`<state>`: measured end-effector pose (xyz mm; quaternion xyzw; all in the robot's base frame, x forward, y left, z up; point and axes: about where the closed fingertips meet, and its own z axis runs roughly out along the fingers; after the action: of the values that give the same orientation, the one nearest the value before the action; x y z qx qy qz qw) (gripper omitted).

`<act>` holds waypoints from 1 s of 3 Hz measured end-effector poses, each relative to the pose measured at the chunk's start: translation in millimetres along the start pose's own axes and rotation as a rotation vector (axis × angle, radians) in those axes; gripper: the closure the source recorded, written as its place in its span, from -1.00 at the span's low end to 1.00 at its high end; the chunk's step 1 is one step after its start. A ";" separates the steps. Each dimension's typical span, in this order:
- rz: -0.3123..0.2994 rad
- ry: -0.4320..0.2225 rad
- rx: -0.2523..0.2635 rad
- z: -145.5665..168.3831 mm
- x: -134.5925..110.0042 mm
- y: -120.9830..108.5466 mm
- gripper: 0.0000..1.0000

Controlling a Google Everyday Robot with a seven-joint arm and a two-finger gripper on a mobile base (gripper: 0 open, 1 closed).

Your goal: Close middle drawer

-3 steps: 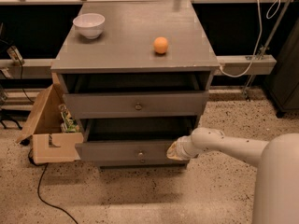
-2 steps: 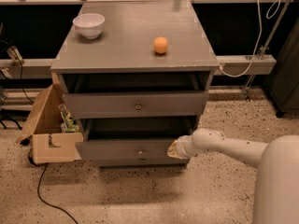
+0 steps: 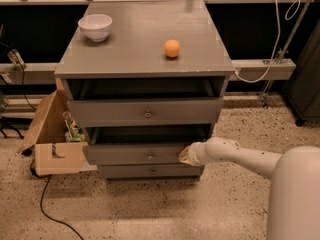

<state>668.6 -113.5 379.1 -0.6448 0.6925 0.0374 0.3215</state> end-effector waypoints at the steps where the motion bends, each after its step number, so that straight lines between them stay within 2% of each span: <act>1: 0.019 -0.011 0.013 10.5 3.1 -11.7 1.00; 2: 0.046 -0.041 0.023 29.5 2.0 -41.0 1.00; 3: 0.046 -0.043 0.021 24.3 4.7 -44.7 1.00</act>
Offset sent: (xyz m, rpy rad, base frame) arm 0.0594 -0.0025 -0.0070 0.0568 -0.0162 -0.0539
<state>719.4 -113.7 373.8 -0.6243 0.7005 0.0515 0.3420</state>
